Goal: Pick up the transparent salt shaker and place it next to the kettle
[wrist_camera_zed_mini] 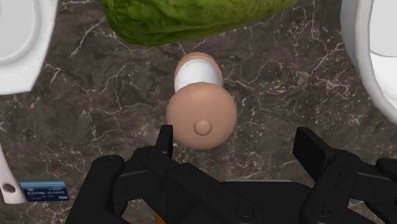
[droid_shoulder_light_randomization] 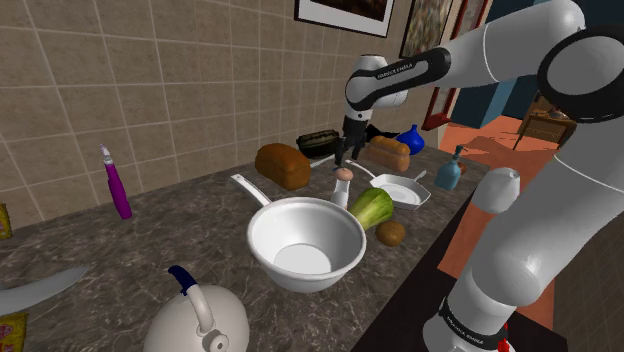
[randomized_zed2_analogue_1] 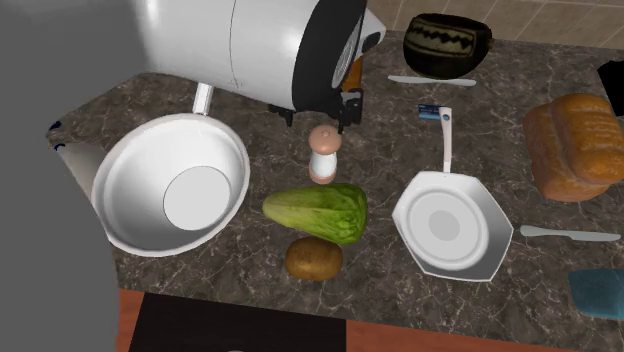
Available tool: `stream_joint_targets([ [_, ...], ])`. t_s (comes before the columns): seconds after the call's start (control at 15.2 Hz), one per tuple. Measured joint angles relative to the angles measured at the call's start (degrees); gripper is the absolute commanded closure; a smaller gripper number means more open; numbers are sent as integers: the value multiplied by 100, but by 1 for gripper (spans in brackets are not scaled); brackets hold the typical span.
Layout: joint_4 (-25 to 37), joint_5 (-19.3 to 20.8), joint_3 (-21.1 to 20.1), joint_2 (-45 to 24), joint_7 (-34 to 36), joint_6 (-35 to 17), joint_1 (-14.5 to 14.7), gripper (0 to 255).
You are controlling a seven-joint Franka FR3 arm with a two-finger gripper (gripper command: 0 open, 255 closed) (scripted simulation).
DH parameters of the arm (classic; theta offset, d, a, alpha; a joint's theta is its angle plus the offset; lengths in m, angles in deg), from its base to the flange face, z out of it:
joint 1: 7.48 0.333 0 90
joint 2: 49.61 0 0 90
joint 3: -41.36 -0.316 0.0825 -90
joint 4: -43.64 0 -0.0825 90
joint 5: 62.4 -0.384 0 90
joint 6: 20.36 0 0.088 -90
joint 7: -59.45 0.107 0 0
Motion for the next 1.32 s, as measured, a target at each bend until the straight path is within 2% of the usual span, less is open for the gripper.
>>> stream_joint_targets([
  [0.26, 291, -213, 143, -625, -225, -340, -59, 0],
  [0.73, 80, -316, 153, -914, -289, -833, -58, 0],
  [1.12, 67, -330, 156, -957, -304, -890, -61, 0],
  [1.19, 67, -330, 156, -957, -304, -890, -61, 255],
  [1.32, 70, -331, 156, -956, -304, -891, -61, 255],
])
